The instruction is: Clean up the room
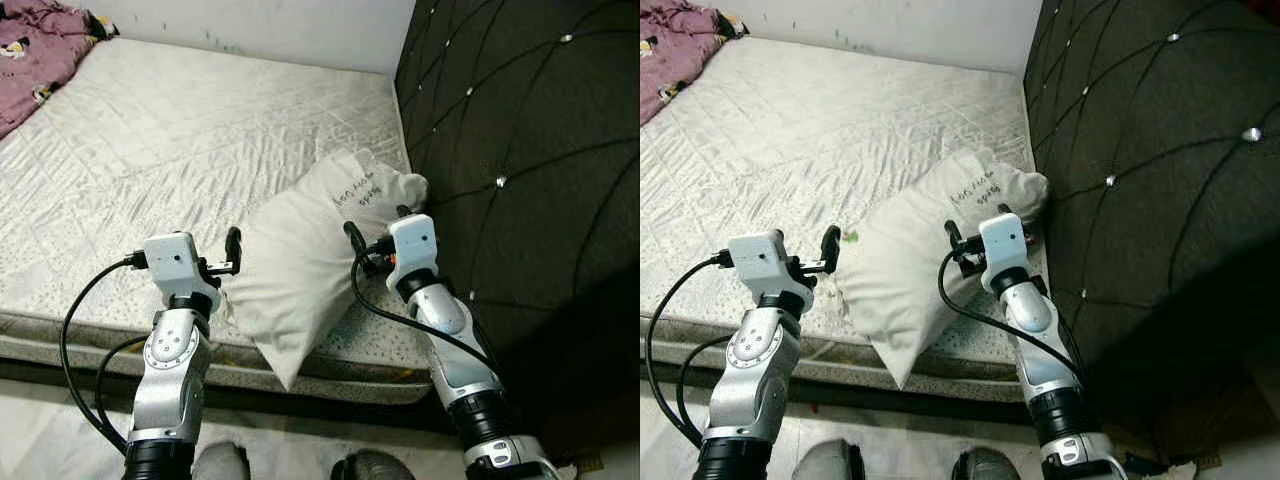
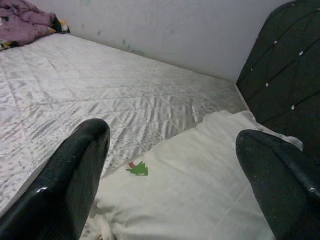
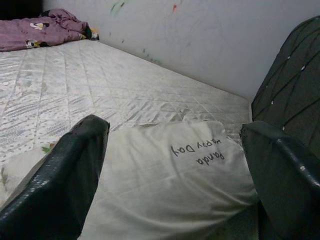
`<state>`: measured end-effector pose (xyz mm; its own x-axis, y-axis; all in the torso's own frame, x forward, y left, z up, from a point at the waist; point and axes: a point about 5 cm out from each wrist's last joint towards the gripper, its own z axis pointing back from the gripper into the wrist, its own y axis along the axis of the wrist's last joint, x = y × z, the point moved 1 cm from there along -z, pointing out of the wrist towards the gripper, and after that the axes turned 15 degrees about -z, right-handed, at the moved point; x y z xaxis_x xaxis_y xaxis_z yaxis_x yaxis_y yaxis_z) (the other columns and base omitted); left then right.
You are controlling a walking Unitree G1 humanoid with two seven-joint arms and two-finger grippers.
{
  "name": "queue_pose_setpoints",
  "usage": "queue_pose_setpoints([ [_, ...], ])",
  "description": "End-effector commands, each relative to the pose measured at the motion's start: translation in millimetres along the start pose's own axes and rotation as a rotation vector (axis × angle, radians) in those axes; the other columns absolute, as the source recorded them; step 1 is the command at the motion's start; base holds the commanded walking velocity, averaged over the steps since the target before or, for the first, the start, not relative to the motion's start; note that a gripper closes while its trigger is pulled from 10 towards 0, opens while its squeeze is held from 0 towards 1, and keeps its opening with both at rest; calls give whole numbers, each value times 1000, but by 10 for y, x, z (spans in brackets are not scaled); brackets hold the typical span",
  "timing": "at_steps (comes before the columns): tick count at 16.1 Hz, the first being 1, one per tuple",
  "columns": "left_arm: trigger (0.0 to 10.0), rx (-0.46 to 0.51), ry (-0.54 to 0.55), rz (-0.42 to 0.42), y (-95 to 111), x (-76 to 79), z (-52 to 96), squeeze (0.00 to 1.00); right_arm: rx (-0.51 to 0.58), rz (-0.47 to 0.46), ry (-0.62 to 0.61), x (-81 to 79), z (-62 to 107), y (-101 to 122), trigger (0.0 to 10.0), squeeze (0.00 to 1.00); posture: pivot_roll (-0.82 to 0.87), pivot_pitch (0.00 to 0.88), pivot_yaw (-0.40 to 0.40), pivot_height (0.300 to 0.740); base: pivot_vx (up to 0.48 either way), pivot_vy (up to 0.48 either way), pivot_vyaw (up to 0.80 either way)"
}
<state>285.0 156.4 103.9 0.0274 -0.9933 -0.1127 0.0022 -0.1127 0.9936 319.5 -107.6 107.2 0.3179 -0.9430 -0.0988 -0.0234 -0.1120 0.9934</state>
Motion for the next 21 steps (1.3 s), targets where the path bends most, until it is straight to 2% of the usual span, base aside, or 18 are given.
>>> queue_pose_setpoints([
  [1,10000,-7,9,3,-2,-4,0,0,-8,2,2,20,-4,-5,10000,0,53,3,-90,652,0,0,0],
  [6,10000,-8,17,5,-1,-13,0,0,-11,-1,6,19,-6,-8,10000,0,53,5,-92,598,0,0,0],
  [14,10000,8,12,9,16,-32,20,0,-21,-9,13,16,-6,-25,10000,0,55,6,-93,598,0,0,0],
  [21,10000,17,-9,18,30,-4,34,0,-25,-9,22,18,-1,-27,10000,0,55,17,-97,598,398,0,0],
])
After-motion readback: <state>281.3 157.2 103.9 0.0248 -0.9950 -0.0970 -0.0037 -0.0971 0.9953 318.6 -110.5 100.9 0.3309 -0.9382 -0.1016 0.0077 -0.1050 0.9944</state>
